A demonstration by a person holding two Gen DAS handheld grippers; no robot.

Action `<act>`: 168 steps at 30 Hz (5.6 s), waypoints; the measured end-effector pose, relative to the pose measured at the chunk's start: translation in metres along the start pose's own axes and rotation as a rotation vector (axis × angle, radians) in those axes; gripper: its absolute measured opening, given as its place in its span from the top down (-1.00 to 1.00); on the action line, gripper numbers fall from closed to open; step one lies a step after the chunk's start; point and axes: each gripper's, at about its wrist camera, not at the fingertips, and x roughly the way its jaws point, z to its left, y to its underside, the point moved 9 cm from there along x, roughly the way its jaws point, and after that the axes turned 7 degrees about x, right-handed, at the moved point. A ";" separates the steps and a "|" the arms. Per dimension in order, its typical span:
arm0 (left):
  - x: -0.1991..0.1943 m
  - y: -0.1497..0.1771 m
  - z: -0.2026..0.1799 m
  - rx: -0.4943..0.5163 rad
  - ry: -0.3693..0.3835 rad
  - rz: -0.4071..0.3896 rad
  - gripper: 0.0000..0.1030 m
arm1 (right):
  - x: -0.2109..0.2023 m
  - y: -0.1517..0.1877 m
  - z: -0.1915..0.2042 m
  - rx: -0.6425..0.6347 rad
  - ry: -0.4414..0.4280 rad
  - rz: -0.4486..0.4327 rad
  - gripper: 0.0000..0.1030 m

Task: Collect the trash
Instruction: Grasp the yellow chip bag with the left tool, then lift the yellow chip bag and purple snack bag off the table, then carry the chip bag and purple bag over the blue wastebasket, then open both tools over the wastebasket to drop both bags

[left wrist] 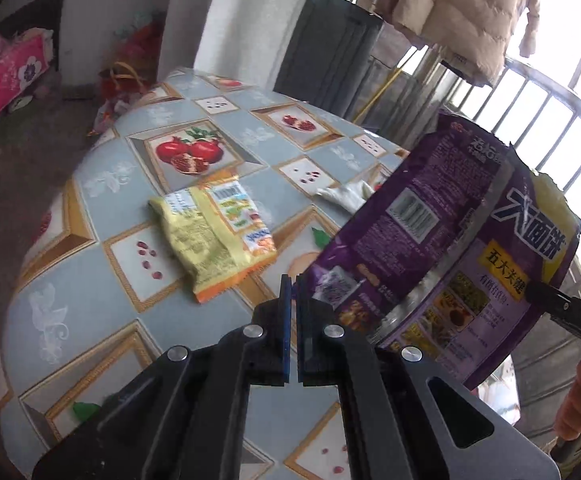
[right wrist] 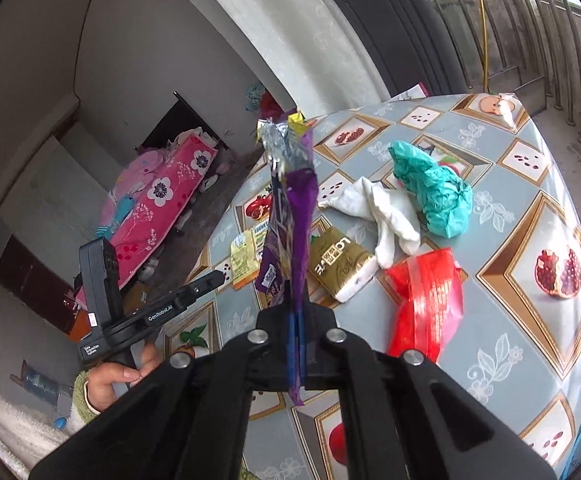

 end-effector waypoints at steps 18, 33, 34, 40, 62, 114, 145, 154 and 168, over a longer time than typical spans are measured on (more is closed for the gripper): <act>0.056 -0.018 0.079 -0.097 -0.200 0.101 0.43 | 0.036 -0.043 0.003 0.022 0.024 -0.052 0.98; 0.057 -0.011 0.075 0.140 -0.404 0.094 0.90 | 0.036 -0.040 -0.006 0.059 0.022 -0.047 0.98; 0.060 -0.014 0.075 0.134 -0.398 0.094 0.91 | 0.035 -0.040 -0.007 0.061 0.022 -0.048 0.98; 0.055 -0.014 0.073 0.065 -0.301 0.060 0.95 | 0.031 -0.041 -0.008 0.066 0.007 -0.057 0.98; -0.026 -0.030 0.048 0.001 -0.224 -0.142 0.97 | 0.000 -0.058 0.002 0.044 -0.035 -0.103 0.98; -0.011 -0.070 -0.243 0.426 0.239 -0.198 0.97 | -0.267 -0.037 -0.139 0.305 0.193 -0.625 0.98; 0.169 0.150 -0.521 0.971 0.431 0.383 0.97 | -0.391 0.174 -0.425 0.741 1.249 -0.574 0.97; 0.185 0.158 -0.527 0.978 0.407 0.415 0.96 | -0.348 0.206 -0.496 0.670 1.303 -0.379 0.89; 0.235 0.216 -0.553 1.031 0.344 0.580 0.96 | -0.379 0.199 -0.481 0.761 1.130 -0.594 0.22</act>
